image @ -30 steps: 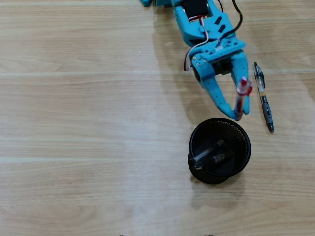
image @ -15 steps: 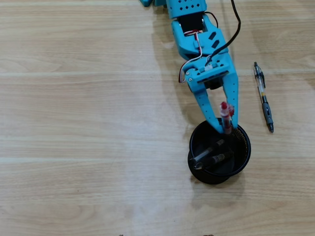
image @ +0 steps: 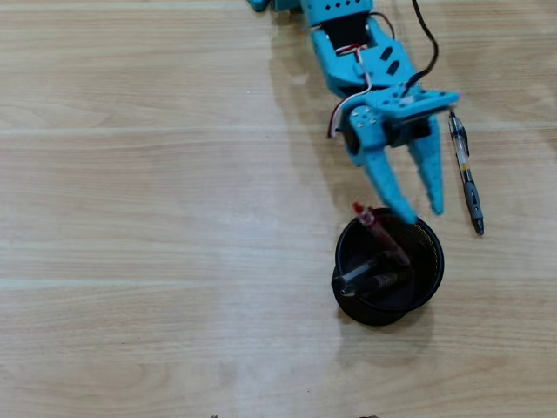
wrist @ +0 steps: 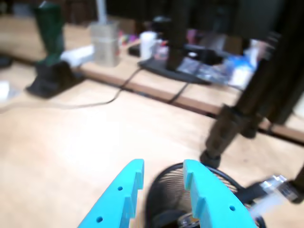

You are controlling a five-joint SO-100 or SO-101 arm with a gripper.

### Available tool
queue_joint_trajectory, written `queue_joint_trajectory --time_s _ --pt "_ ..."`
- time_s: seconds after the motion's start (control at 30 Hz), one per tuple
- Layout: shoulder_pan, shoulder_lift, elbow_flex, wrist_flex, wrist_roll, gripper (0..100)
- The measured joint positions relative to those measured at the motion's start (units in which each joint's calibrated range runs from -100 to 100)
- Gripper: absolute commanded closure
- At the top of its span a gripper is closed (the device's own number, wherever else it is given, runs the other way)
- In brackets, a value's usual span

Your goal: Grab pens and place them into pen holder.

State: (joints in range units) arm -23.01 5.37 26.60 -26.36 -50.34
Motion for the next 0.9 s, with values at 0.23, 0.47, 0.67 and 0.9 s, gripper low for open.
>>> queue_joint_trajectory --time_s 0.23,0.47,0.67,0.9 --pt "-10.2 -3.7 -18.2 45.0 7.7 89" --pt "-17.1 6.2 -32.9 91.6 -14.2 84" --pt "-20.2 13.5 -33.6 87.3 -22.4 84" --pt "-20.9 19.2 -33.6 79.4 -22.9 84"
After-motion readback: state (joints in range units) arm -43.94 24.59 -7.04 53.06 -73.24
